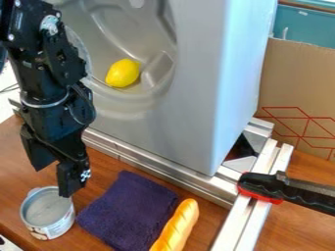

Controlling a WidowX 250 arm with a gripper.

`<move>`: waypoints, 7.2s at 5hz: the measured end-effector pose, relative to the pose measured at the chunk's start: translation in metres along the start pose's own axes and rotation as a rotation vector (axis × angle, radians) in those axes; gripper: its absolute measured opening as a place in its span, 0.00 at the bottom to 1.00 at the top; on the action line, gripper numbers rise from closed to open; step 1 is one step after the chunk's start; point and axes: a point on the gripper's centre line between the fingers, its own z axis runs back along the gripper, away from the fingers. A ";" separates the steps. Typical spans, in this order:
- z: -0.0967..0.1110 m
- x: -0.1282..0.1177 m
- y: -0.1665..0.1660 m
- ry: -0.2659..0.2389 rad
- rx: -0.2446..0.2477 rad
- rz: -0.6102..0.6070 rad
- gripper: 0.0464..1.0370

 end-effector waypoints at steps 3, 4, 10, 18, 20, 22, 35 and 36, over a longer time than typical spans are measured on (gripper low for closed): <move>0.030 0.035 0.049 -0.009 0.055 -0.130 0.96; 0.034 0.057 0.066 -0.103 0.135 -0.221 0.96; 0.045 0.125 0.129 -0.359 0.112 -0.195 0.96; -0.002 0.180 0.101 -0.210 -0.076 -0.112 0.91; 0.017 0.158 0.098 -0.230 -0.015 -0.037 0.78; 0.052 0.092 0.086 -0.267 -0.004 0.055 0.78; -0.127 0.052 0.157 -0.055 0.024 0.123 0.78; -0.128 0.056 0.157 -0.059 0.013 0.137 0.78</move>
